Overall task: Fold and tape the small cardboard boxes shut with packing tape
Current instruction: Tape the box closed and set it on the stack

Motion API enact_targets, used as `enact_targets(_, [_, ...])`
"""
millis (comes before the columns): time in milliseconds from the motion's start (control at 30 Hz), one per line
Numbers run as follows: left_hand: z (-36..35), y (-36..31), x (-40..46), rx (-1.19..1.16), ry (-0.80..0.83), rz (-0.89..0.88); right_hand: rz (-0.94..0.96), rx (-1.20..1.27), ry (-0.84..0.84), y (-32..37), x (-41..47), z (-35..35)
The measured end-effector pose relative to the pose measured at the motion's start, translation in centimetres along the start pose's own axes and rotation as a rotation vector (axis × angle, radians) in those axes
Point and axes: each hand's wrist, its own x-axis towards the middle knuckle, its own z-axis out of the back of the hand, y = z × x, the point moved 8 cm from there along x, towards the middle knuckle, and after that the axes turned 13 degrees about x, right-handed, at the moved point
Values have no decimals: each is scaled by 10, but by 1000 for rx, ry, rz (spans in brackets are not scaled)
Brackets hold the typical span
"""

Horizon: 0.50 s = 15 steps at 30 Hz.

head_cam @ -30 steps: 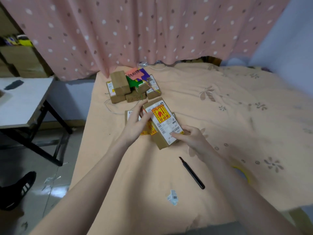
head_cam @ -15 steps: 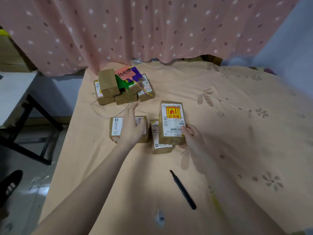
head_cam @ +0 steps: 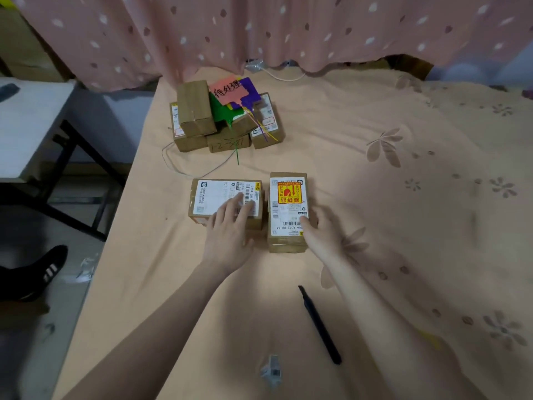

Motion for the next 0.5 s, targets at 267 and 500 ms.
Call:
enact_targets(267, [-9,5,4,-64,94,43,-100,118,174,-7,3,-22])
enact_targets(500, [-7,9,6,-124,114,51,-109,124,150,-6,1,-23])
